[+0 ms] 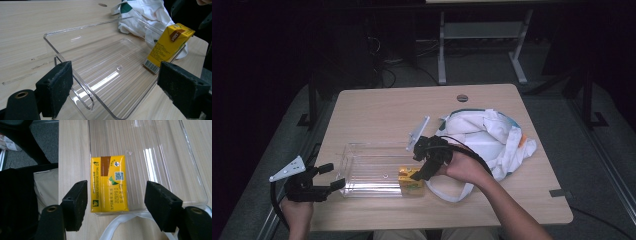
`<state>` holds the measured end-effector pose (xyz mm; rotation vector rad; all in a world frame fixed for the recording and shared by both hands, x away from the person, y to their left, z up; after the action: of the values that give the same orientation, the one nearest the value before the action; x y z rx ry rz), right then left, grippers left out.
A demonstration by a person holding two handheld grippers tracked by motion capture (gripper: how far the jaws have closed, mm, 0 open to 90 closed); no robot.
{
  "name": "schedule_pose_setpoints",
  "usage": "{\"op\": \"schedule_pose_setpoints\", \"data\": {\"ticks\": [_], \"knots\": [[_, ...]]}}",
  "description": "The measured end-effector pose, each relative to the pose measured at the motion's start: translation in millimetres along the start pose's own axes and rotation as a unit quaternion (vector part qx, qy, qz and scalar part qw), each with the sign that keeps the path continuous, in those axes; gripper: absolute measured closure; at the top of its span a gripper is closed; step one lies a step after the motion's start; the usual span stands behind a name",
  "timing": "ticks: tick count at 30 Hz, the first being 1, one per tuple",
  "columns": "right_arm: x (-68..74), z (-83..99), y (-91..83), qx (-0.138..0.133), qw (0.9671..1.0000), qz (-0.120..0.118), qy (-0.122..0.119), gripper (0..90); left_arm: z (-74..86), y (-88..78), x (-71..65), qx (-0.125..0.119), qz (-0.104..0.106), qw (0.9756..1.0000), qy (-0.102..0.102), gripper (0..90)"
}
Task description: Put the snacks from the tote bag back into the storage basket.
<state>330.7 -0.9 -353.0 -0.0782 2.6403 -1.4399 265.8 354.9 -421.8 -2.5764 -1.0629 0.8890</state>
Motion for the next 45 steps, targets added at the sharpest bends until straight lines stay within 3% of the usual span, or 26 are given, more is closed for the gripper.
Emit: {"op": "schedule_pose_setpoints", "data": {"ticks": [17, 45], "knots": [[-5.3, 9.5, -22.5, -0.019, 0.9994, 0.026, 0.014, 34.1, 0.1, -0.1, -0.1, 0.000, -0.001, 1.0000, 0.000, 12.8], [-10.8, 34.8, -51.6, -0.024, 0.9964, 0.063, 0.051, 33.7, 0.1, -0.1, -0.8, -0.002, -0.001, 1.0000, -0.002, 12.8]]}}
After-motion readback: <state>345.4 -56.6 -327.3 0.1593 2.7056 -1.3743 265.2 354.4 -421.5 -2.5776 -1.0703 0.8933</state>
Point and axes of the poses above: each handheld gripper's, and its own axes: y roughly forward along the jaws, z roughly out of its underside, x roughly to its left, the point moved 2 cm from there along y, roughly forward along the jaws, and after that the axes turned 15 degrees about -y, right-handed, at the moved point
